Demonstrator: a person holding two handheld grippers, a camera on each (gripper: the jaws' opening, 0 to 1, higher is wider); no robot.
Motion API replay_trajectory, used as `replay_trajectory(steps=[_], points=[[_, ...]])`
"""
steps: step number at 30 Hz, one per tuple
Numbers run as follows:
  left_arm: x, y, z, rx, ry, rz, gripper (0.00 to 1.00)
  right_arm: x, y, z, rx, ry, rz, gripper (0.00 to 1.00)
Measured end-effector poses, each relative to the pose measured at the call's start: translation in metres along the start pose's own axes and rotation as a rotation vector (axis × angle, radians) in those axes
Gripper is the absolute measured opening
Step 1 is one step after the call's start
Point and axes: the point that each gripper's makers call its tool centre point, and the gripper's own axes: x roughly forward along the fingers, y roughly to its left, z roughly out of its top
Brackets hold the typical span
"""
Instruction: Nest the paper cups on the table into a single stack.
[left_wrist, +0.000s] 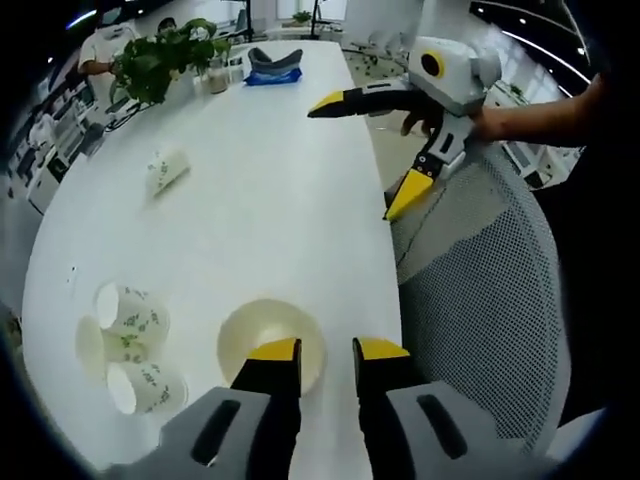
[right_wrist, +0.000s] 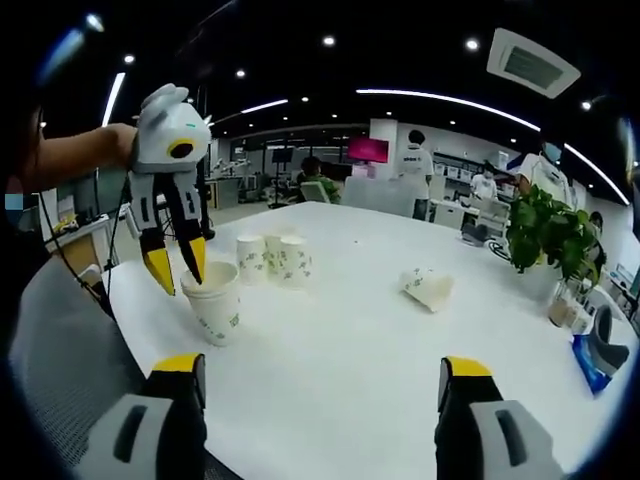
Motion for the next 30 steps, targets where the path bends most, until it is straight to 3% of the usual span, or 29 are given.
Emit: replay_trajectory(steps=[4, 10, 14, 15, 17, 21, 25, 30], points=[[-0.014, 0.008, 0.006, -0.015, -0.105, 0.056, 0.38, 0.0, 0.001, 0.002, 0.012, -0.01, 0.001, 0.99], [-0.035, 0.013, 0.001, -0.104, -0.214, 0.146, 0.45, 0.0, 0.002, 0.002, 0.024, -0.011, 0.011, 0.99], [-0.045, 0.018, 0.0, -0.116, -0.322, 0.227, 0.62, 0.0, 0.005, 0.005, 0.023, -0.021, 0.018, 0.98], [-0.045, 0.018, -0.001, -0.121, -0.325, 0.23, 0.64, 0.0, 0.005, 0.005, 0.024, -0.021, 0.019, 0.97], [-0.049, 0.013, -0.007, -0.146, -0.353, 0.234, 0.65, 0.0, 0.006, 0.007, 0.027, -0.025, 0.022, 0.97], [-0.061, 0.014, -0.013, -0.154, -0.422, 0.302, 0.7, -0.001, 0.007, 0.012, 0.021, -0.046, 0.033, 0.96], [-0.076, 0.013, -0.02, -0.214, -0.532, 0.376, 0.78, -0.002, 0.007, 0.019, 0.036, -0.078, 0.048, 0.95], [-0.08, 0.004, -0.043, -0.275, -0.57, 0.428, 0.9, -0.002, -0.007, 0.024, 0.04, -0.087, 0.05, 0.95]])
